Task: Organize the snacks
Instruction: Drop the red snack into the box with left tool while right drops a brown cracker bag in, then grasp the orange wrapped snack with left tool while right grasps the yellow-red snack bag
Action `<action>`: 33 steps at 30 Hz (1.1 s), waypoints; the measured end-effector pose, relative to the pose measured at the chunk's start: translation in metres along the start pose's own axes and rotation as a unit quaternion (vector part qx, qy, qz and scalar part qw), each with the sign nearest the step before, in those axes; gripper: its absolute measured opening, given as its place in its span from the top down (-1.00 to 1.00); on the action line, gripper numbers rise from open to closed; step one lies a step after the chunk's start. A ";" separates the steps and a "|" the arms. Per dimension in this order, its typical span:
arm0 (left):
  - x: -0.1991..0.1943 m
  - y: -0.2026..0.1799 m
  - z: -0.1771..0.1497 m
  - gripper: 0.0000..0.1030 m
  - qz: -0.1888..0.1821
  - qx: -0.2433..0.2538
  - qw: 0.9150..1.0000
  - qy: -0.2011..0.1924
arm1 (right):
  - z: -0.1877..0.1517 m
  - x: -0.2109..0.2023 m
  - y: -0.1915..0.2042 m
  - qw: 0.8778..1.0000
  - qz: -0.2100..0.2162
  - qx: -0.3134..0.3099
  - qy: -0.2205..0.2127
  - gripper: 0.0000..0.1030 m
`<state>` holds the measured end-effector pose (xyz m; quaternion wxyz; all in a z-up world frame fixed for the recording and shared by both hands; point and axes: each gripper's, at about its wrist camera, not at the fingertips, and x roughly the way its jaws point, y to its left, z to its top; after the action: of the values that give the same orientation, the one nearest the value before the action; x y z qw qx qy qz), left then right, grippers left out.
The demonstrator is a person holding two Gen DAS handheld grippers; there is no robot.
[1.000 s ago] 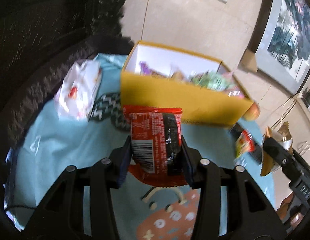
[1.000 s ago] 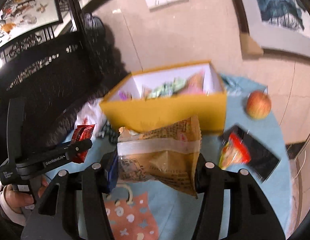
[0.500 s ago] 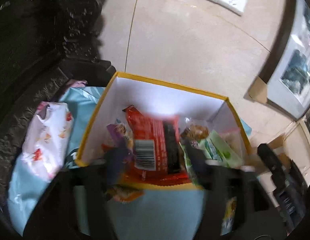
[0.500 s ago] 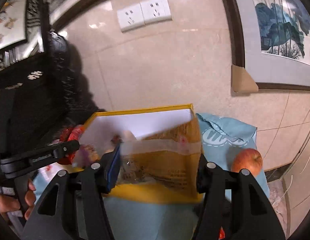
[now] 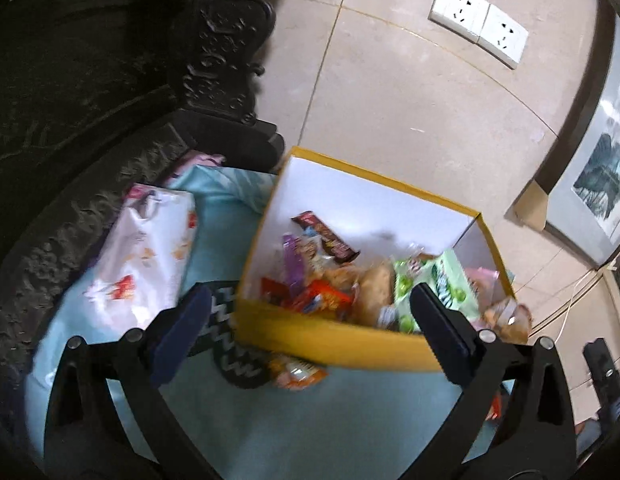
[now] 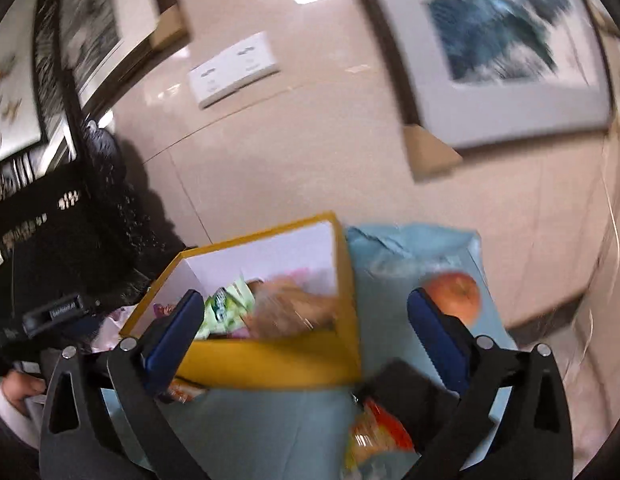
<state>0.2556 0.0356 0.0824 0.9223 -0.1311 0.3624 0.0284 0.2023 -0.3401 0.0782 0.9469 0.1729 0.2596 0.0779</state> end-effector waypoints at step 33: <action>0.051 0.032 -0.117 -0.96 0.048 0.032 0.995 0.080 | -0.137 0.059 0.048 0.968 0.019 -0.136 0.210 0.30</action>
<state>0.2116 0.0337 -0.0414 0.8916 -0.0857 0.4418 0.0502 0.1791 -0.2425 -0.0416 0.8843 0.0274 0.4361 0.1647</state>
